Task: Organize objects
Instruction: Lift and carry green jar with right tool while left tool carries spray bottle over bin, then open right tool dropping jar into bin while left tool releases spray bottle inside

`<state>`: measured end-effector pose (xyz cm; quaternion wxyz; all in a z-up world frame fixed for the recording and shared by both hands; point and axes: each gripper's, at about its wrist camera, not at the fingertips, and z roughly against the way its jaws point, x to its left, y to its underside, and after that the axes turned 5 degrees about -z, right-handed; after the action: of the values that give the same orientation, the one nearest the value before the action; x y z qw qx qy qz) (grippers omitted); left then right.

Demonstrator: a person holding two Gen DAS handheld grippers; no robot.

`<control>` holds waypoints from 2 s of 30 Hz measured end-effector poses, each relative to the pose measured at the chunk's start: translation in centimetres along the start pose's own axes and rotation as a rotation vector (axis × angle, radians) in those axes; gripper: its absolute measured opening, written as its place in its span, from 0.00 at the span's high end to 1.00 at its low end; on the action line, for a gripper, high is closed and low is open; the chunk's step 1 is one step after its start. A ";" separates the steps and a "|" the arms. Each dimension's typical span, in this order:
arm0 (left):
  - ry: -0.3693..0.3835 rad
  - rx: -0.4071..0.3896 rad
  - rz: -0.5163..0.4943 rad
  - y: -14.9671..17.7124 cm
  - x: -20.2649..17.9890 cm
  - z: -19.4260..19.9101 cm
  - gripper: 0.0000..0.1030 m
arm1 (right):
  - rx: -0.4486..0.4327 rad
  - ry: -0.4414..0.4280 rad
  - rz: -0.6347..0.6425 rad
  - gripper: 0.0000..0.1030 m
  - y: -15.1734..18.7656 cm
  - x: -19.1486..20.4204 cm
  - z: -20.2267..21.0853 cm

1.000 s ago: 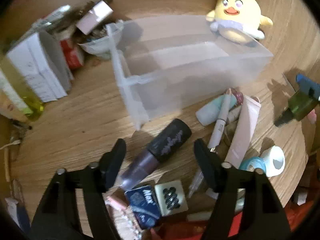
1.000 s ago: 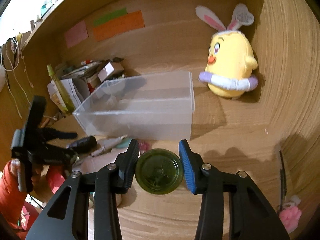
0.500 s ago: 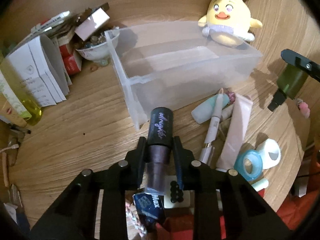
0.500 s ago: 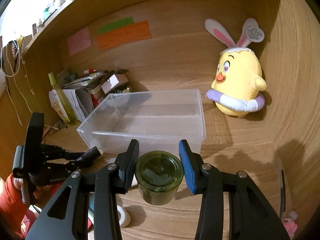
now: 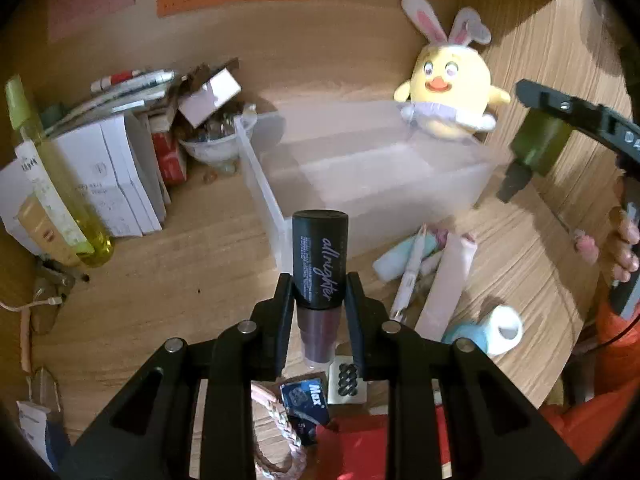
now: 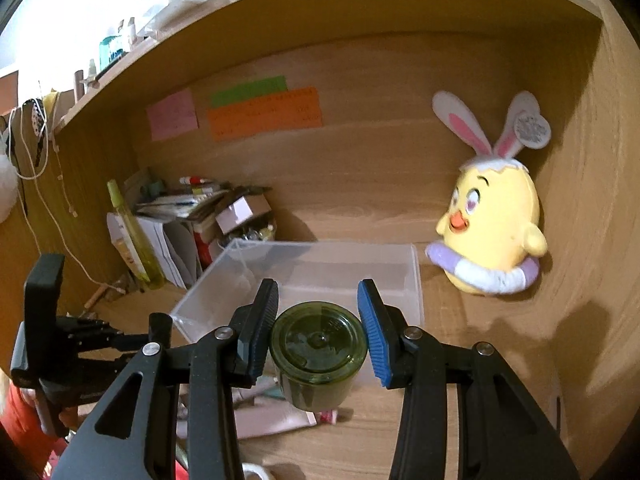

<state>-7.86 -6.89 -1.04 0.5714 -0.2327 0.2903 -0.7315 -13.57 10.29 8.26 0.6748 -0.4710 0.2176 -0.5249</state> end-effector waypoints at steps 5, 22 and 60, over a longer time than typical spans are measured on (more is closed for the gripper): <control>0.012 -0.051 0.017 -1.5 0.3 1.1 0.76 | -0.034 0.001 0.037 0.63 -1.6 1.0 -0.5; 0.030 -0.128 0.064 -7.6 0.7 -0.1 0.76 | 0.020 0.031 0.082 0.63 -3.2 1.1 -5.9; 0.020 0.077 0.059 -10.1 0.9 -9.9 0.72 | 0.152 0.182 0.091 0.35 -1.7 -1.7 -11.6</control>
<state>-21.80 -4.41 -1.19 0.5985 -0.1945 0.2743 -0.7272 -24.15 7.16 4.01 0.7092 -0.3584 0.2587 -0.5491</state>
